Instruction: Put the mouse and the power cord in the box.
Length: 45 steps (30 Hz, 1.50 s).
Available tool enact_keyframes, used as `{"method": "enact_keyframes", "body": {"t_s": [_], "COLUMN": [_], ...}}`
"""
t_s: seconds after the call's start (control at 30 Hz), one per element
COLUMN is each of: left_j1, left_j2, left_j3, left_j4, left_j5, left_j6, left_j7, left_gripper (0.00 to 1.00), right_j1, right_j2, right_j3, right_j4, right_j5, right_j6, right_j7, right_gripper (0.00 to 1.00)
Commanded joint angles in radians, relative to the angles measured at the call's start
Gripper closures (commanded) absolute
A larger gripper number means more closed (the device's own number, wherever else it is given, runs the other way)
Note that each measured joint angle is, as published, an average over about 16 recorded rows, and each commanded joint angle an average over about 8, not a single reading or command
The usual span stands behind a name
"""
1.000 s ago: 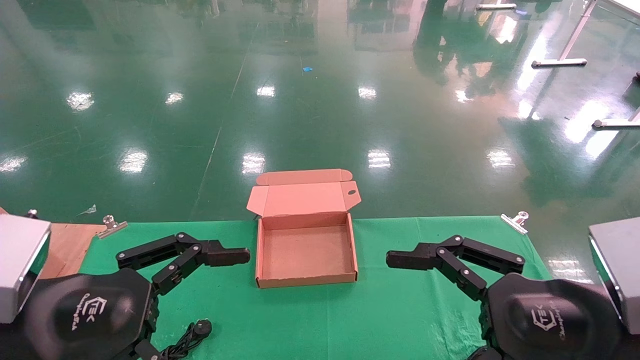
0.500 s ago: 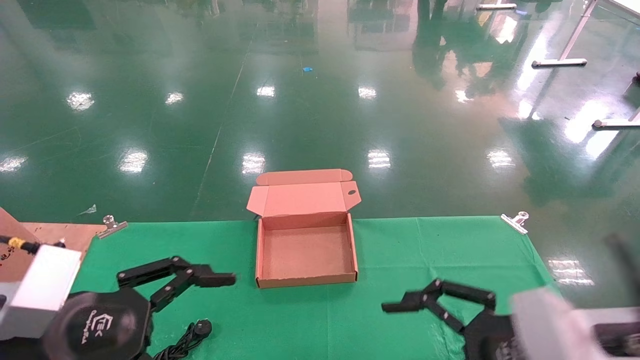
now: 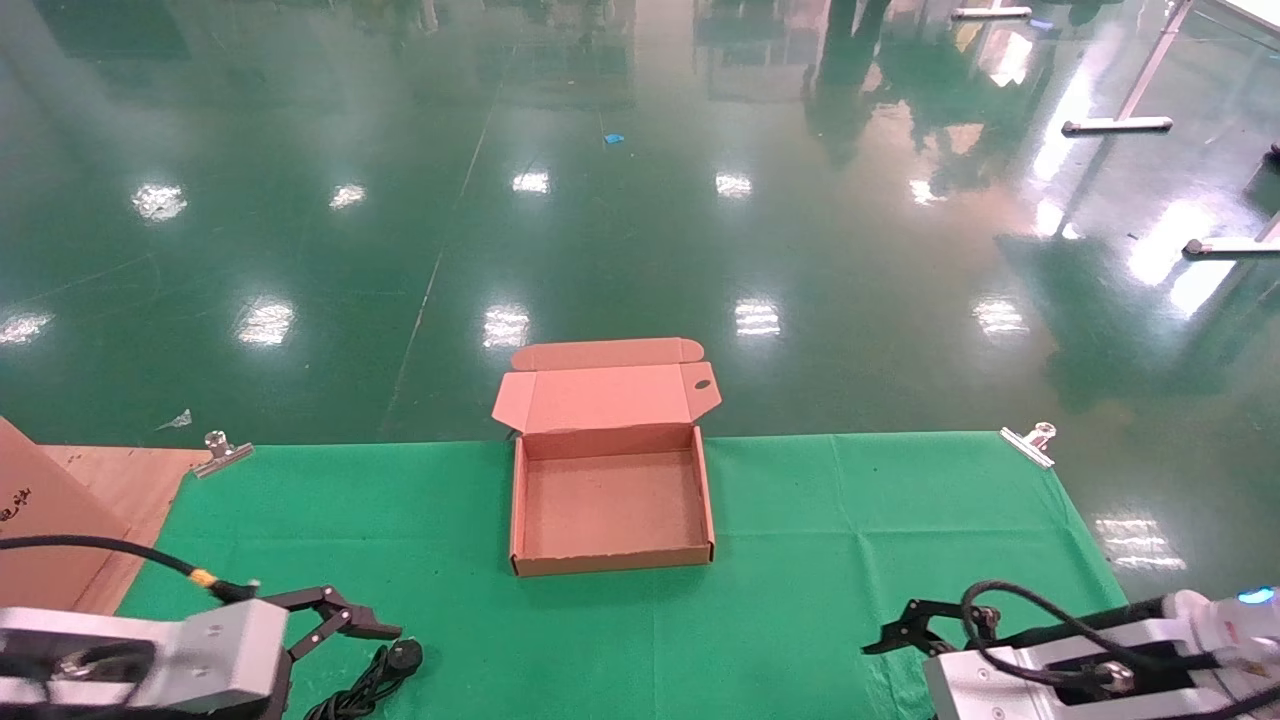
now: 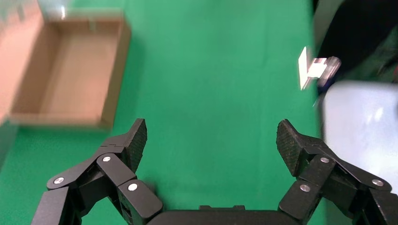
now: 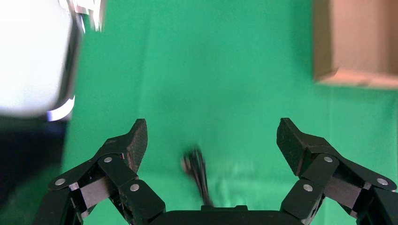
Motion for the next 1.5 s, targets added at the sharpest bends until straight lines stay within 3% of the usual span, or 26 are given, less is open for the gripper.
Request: {"method": "enact_keyframes", "body": {"t_s": [0.03, 0.3, 0.5, 1.1, 1.17, 1.2, 1.37, 1.43, 1.47, 1.5], "left_j1": [-0.028, -0.093, -0.118, -0.143, -0.148, -0.150, -0.159, -0.165, -0.167, -0.170], "left_j2": [0.020, 0.109, 0.167, 0.271, 0.279, 0.283, 0.300, 0.306, 0.309, 0.311], "left_j3": [0.029, 0.123, 0.171, 0.196, 0.193, 0.192, 0.187, 0.186, 0.186, 0.186], "left_j4": [0.025, 0.167, 0.285, 0.583, 0.608, 0.619, 0.673, 0.692, 0.701, 0.710], "left_j5": [0.073, 0.285, 0.405, 0.478, 0.473, 0.470, 0.455, 0.453, 0.453, 0.452], "left_j6": [-0.008, -0.055, -0.125, -0.278, -0.279, -0.278, -0.274, -0.274, -0.275, -0.276], "left_j7": [0.016, 0.047, 0.069, 0.189, 0.206, 0.216, 0.266, 0.284, 0.292, 0.299], "left_gripper": [0.00, 0.00, 0.00, 0.00, 0.00, 0.03, 0.65, 0.90, 1.00, 1.00], "right_j1": [0.023, 0.076, 0.086, 0.087, 0.092, 0.094, 0.109, 0.117, 0.121, 0.125], "right_j2": [-0.023, -0.123, -0.189, -0.341, -0.352, -0.358, -0.379, -0.386, -0.388, -0.391], "right_j3": [-0.030, -0.123, -0.168, -0.195, -0.194, -0.193, -0.184, -0.181, -0.180, -0.179], "right_j4": [-0.027, -0.149, -0.243, -0.614, -0.649, -0.666, -0.750, -0.780, -0.793, -0.806], "right_j5": [-0.073, -0.281, -0.372, -0.388, -0.385, -0.382, -0.366, -0.361, -0.358, -0.356], "right_j6": [0.005, 0.077, 0.143, 0.279, 0.289, 0.294, 0.309, 0.312, 0.313, 0.314], "right_j7": [-0.028, -0.144, -0.225, -0.453, -0.473, -0.483, -0.529, -0.548, -0.557, -0.566], "right_gripper": [0.00, 0.00, 0.00, 0.00, 0.15, 0.27, 0.90, 1.00, 1.00, 1.00]}}
